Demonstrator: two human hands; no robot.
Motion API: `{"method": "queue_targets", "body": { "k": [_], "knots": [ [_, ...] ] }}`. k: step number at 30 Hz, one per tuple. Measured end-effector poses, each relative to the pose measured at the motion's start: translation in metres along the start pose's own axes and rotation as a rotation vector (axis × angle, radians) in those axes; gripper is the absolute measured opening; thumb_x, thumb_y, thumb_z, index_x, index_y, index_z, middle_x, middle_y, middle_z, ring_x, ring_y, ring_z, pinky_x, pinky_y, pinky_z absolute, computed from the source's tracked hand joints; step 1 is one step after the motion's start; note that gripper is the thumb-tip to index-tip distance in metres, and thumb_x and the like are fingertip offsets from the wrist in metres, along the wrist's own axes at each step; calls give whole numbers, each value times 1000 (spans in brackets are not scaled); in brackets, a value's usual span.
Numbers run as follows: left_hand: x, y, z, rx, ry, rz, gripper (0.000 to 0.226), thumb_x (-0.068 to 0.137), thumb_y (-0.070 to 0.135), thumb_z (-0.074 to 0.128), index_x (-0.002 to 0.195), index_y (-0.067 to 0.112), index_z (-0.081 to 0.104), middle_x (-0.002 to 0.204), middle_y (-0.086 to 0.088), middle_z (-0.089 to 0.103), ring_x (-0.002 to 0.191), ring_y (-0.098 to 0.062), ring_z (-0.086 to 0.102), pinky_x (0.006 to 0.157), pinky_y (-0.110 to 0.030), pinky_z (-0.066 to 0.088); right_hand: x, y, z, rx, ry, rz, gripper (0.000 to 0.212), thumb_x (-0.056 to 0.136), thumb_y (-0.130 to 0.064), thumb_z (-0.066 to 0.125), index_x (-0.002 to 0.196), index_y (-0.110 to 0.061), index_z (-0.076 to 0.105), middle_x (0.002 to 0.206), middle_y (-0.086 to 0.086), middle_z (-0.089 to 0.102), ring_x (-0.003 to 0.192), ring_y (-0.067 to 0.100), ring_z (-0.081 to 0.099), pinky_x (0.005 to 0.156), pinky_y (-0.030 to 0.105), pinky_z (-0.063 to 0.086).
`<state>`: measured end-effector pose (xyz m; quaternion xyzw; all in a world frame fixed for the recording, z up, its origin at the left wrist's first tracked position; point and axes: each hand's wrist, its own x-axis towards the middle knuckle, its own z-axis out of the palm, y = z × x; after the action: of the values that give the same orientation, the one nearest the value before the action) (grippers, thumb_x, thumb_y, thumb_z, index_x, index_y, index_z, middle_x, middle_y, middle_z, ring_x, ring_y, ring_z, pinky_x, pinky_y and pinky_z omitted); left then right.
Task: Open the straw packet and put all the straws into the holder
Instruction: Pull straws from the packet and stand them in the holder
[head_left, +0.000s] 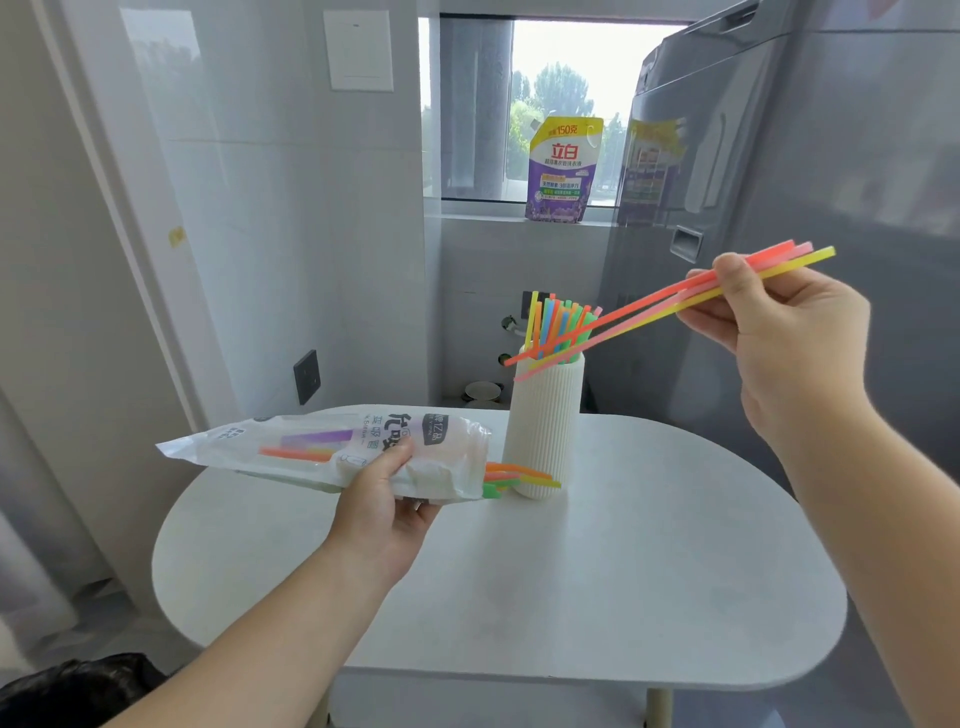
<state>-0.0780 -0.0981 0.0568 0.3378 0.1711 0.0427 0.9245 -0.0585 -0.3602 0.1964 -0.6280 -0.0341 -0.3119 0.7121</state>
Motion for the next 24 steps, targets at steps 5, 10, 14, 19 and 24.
{"method": "queue_targets", "body": {
  "k": [5, 10, 14, 19, 24],
  "knots": [
    [0, -6, 2, 25, -22, -8, 28, 95, 10, 65, 122, 17, 67, 98, -3, 81, 81, -18, 77, 56, -31, 62, 3, -8, 9, -62, -1, -146, 14, 95, -19, 69, 82, -19, 75, 84, 0, 78, 84, 18, 78, 77, 31, 63],
    [0, -7, 1, 22, -36, -8, 28, 95, 9, 66, 121, 18, 67, 99, -3, 81, 81, -18, 78, 56, -31, 62, 7, -11, 10, -167, -5, -231, 12, 94, -23, 70, 84, -23, 76, 84, -4, 78, 80, 15, 77, 77, 31, 63],
    [0, -8, 1, 22, -41, 1, 29, 95, 8, 65, 121, 20, 65, 98, -3, 81, 81, -19, 78, 56, -32, 62, 10, -12, 9, -212, -7, -258, 9, 94, -23, 71, 87, -23, 77, 83, -8, 77, 79, 13, 77, 76, 30, 63],
    [0, -10, 2, 19, -42, 15, 36, 95, 7, 65, 128, 21, 63, 109, -5, 78, 84, -20, 78, 54, -33, 61, 15, -15, 12, -239, -20, -270, 6, 94, -23, 71, 91, -22, 76, 85, -6, 76, 80, 12, 77, 76, 29, 63],
    [0, -11, 2, 23, -49, 18, 39, 95, 7, 64, 132, 19, 62, 110, -6, 78, 79, -19, 79, 53, -32, 60, 17, -18, 19, -317, -64, -325, 9, 93, -24, 71, 95, -18, 77, 84, -7, 75, 77, 9, 76, 76, 26, 62]
  ]
}}
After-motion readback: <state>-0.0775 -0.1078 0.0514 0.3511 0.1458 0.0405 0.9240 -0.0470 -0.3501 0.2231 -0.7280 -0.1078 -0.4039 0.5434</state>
